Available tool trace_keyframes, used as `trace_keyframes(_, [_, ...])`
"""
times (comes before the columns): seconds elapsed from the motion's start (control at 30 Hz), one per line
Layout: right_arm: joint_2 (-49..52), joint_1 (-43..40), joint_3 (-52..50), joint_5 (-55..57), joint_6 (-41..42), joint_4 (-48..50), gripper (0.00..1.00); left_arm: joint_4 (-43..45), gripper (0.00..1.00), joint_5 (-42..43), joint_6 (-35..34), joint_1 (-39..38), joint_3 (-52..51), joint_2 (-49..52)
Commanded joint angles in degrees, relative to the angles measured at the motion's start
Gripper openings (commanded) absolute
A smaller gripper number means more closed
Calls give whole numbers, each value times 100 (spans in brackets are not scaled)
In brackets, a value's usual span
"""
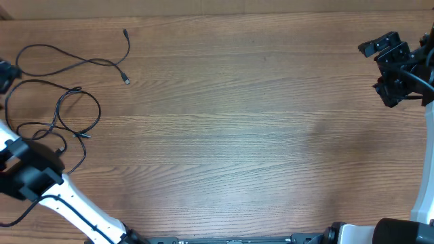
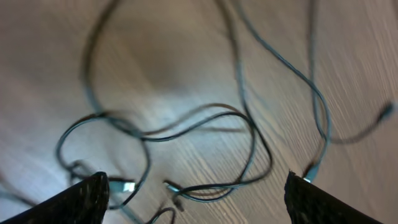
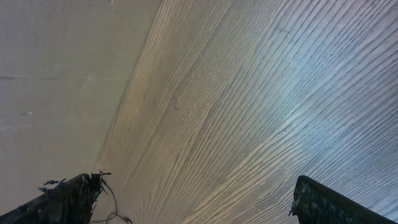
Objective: Untangle cables
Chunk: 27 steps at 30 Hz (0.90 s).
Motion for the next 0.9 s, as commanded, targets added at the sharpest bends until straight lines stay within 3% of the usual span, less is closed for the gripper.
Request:
trace_keyframes(0.0, [-24,26,90,-28,-7,20,100,94,90,-452,345,-310,-28,225])
trace_keyframes(0.1, [-24,26,90,-26,-9,-28,100,116,89,-837,-260,-424,-55,446])
trace_keyframes(0.23, [-24,26,90,-26,-9,-39,100,219,87,-826,-568,-461,-55,833])
trace_keyframes(0.43, [-24,26,90,-24,-9,-26,100,555,75,-634,-568,-472,-55,1333])
trace_keyframes(0.87, [-24,26,90,-24,-7,37,100,1143,74,-363,-581,-813,-57,2127])
